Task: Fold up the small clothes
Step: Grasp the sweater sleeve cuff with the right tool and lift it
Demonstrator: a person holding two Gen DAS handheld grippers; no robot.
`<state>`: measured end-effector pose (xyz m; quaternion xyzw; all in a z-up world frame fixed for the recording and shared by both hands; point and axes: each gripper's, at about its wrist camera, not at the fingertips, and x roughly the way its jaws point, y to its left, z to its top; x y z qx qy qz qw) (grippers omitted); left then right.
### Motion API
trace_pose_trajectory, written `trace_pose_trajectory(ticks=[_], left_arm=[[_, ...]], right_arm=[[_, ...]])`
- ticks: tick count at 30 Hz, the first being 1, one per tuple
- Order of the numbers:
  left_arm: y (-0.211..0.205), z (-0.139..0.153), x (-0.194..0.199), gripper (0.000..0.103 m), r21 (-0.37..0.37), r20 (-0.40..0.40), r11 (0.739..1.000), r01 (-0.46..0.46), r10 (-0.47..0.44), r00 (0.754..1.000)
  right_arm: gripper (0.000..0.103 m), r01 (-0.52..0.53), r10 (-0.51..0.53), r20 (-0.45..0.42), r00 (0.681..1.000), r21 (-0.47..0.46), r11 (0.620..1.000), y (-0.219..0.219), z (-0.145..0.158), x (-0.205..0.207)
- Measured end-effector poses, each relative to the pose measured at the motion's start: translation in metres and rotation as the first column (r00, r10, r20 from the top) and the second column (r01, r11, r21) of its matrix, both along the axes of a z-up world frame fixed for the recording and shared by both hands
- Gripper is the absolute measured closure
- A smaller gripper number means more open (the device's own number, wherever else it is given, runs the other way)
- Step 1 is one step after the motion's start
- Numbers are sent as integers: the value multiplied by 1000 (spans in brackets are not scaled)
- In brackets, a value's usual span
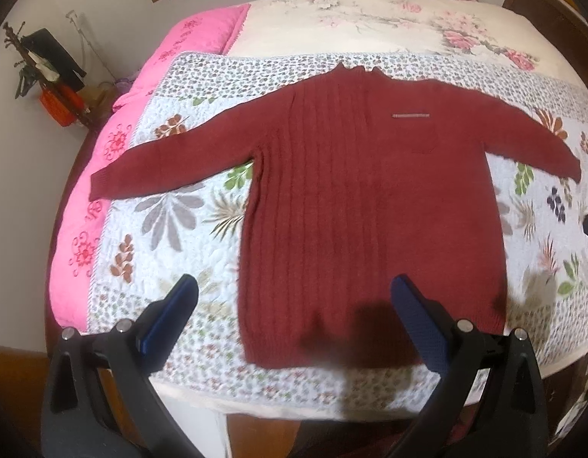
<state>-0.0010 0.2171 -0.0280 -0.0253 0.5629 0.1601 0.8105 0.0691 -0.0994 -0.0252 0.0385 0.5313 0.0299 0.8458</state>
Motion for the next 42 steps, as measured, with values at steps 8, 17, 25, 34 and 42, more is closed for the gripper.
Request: trace_pose_trajectory(ticks=[8,17,25,34,42], left_arm=[[-68,-30,126,3,-11,89,999,33,-32,996],[-138,-75,222,3,-79,128,997,21,-10,992],[-153,-90,237,3,-13,116,1000,23,-22,993],[-125,-100,233,3,6,88,1000,-15,15,996],[-101,-101,231,3,-7,83,999,-35,36,996]], right_arm=[[4,135,-135,5,991,5,991,-156,-59,125],[4,163,-162,-46,986,12,987,-282,-134,237],[13,171,-161,-134,978,65,983,-339,-185,281],[73,146,-131,-132,983,111,983,-361,-192,284],[93,56,-46,-56,997,197,979,-325,-153,272]])
